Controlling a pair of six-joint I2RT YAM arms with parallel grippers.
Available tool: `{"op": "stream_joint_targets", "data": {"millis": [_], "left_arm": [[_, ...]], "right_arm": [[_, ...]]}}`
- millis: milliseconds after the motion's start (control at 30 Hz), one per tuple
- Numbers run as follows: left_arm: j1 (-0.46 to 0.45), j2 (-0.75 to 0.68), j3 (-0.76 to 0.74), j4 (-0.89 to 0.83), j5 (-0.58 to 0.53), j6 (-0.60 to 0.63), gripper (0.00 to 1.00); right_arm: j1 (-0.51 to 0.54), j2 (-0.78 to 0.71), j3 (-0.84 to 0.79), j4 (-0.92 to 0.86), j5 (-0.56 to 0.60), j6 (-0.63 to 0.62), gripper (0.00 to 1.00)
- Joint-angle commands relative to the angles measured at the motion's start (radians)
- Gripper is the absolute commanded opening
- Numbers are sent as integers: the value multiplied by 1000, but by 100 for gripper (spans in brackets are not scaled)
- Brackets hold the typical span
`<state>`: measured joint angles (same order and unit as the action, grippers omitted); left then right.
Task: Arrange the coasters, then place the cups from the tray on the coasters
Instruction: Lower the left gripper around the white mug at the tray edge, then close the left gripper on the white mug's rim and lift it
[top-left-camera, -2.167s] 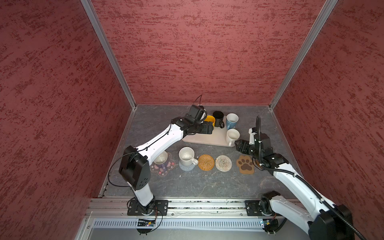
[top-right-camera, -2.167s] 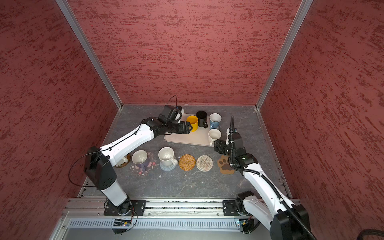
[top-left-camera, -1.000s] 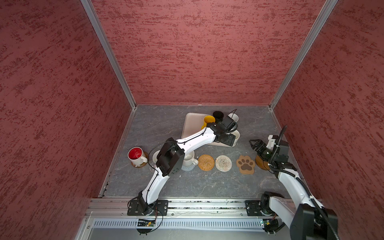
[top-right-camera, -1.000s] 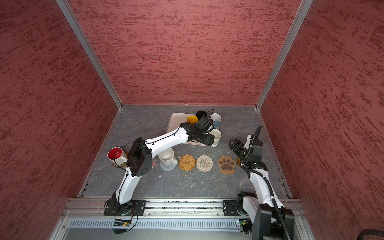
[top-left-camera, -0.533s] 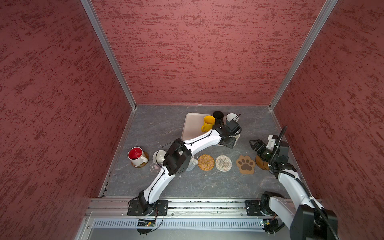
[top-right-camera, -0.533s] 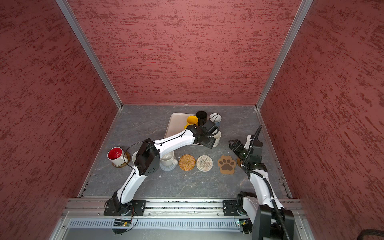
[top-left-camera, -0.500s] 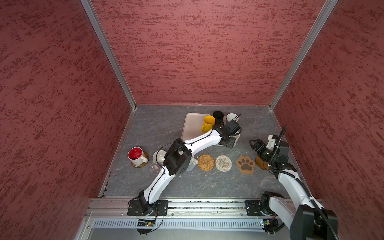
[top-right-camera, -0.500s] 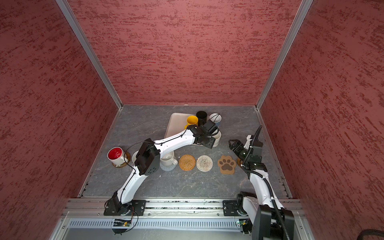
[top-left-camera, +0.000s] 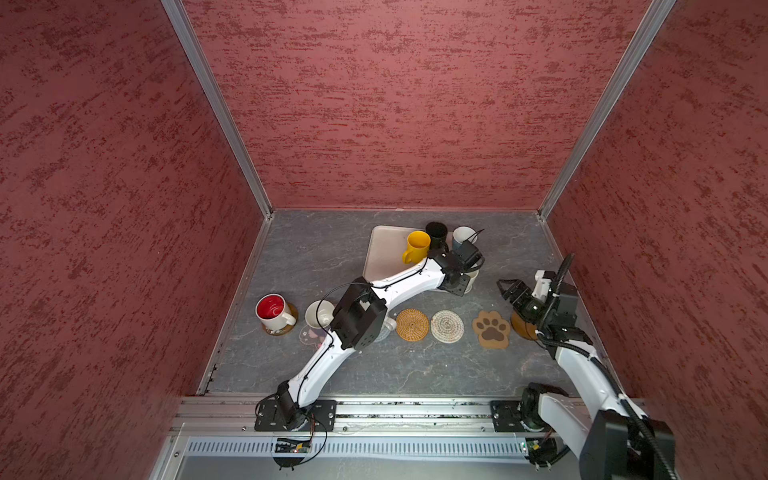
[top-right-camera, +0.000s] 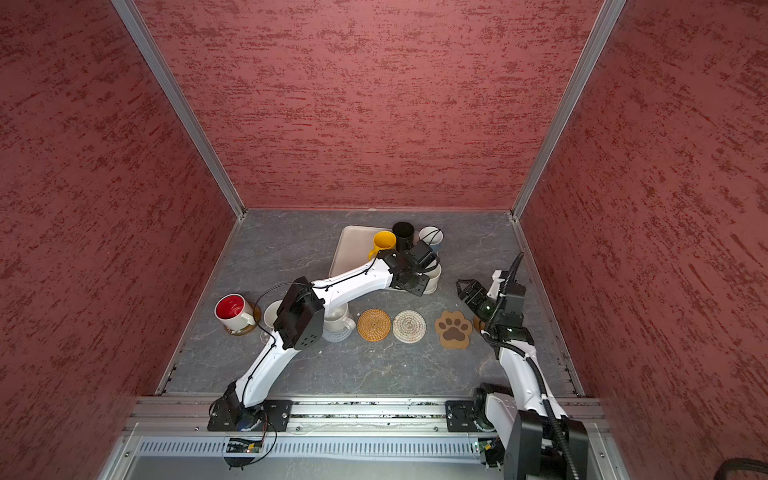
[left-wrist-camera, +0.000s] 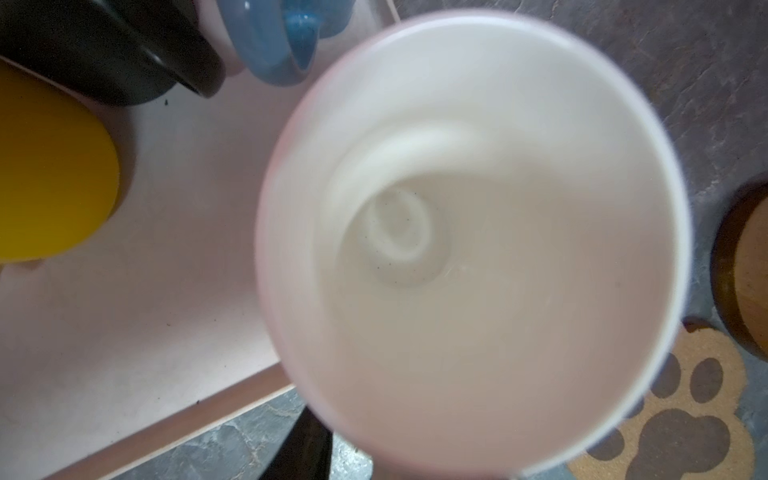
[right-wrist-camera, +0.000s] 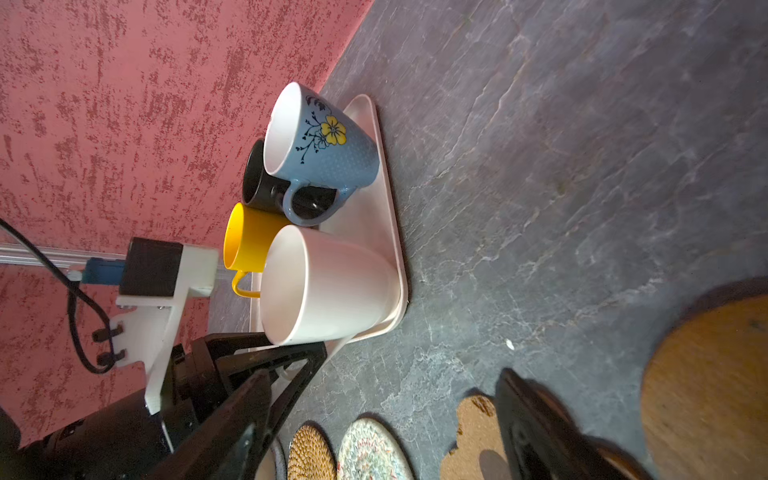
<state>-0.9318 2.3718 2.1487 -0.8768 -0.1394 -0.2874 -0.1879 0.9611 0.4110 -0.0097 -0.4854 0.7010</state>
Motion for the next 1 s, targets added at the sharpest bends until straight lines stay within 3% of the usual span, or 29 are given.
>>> {"op": "stream_joint_targets", "data": {"millis": [0, 500, 967], "left_arm": [[0, 42, 32, -8, -12, 20, 33], [1, 45, 33, -12, -11, 37, 0], [5, -72, -38, -4, -35, 50, 0]], "right_arm": [[-7, -7, -8, 43, -14, 15, 85], [-8, -9, -15, 53, -15, 13, 86], [-5, -15, 15, 20, -36, -12, 90]]}}
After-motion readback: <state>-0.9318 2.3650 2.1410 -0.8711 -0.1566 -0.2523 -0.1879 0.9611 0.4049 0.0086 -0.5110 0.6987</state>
